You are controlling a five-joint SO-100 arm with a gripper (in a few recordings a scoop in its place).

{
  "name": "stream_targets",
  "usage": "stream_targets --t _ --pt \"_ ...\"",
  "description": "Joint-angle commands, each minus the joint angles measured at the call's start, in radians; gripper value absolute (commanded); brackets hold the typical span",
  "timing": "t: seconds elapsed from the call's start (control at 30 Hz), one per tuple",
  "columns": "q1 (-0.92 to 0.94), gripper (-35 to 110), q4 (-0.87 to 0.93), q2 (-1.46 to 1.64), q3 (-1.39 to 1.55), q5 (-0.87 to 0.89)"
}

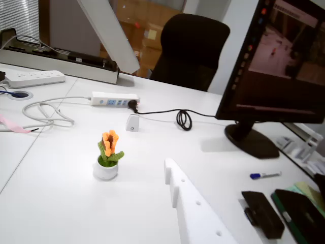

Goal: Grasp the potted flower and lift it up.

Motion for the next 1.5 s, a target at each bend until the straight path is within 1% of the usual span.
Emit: stream_targets --t 0.0,0.33,0.73,1.0,1.2,1.33,1.47 --pt "0.023 64 -0.060 -0.078 0.048 -0.014" --pt "0.035 67 -0.186 -0.279 0.095 -0.020" --pt "0.031 67 -0.393 -0.448 0.265 -0.025" --pt "0.026 68 -0.572 -0.709 0.262 -0.031" --pt "-0.023 67 -0.716 -0.884 0.256 -0.034" --pt "-0.061 64 -0.770 -1.000 0.215 -0.032" --pt "-0.074 63 -0.808 -1.117 0.164 -0.034"
